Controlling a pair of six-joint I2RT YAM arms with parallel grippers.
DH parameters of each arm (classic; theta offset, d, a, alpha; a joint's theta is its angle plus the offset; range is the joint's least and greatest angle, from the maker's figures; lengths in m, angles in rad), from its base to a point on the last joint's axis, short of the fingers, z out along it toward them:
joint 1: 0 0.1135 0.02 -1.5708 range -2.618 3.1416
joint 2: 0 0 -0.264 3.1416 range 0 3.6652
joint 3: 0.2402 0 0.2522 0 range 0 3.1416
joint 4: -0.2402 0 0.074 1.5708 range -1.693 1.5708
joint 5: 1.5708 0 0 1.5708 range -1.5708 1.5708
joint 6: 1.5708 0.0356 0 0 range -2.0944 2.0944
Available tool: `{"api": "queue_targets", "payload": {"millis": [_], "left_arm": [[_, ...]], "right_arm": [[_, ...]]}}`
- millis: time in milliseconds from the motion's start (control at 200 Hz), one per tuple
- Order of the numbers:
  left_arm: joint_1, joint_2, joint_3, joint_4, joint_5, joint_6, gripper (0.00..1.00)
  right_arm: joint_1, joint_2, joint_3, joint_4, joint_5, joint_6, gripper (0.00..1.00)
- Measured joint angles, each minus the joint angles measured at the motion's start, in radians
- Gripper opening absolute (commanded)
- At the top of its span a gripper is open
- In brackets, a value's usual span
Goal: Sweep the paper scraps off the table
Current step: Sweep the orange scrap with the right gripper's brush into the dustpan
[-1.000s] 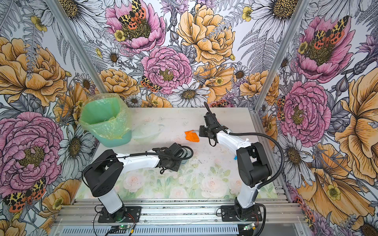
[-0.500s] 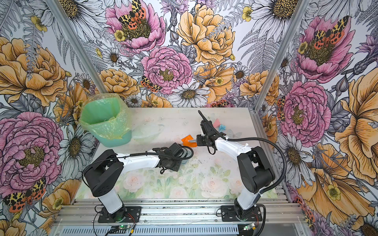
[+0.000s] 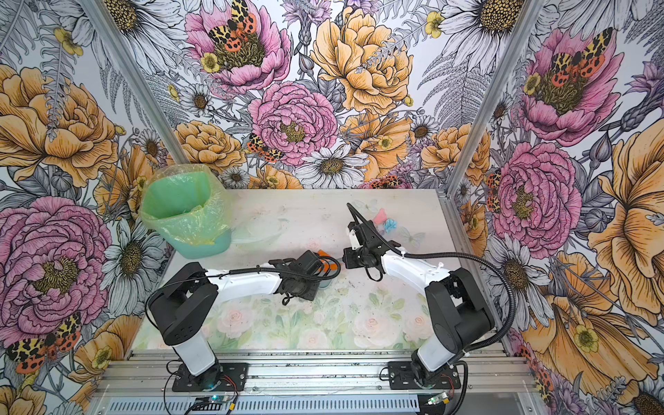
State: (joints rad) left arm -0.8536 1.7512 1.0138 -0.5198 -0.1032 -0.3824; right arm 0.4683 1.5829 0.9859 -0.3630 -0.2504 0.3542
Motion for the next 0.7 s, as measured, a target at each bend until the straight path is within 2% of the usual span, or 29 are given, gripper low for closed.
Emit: {"api": "queue_targets", "payload": {"millis": [350,701], "left_arm": [[0.000,-0.003,0.000,-0.005,0.000,0.009,0.00],[0.000,-0.035,0.000,-0.008,-0.017,0.015,0.00]], "right_arm": [[0.016,-0.034,-0.002,-0.065,-0.069,-0.055,0.00],[0.013,-0.163,-0.012,-0.135,-0.040,-0.061,0.00]]}}
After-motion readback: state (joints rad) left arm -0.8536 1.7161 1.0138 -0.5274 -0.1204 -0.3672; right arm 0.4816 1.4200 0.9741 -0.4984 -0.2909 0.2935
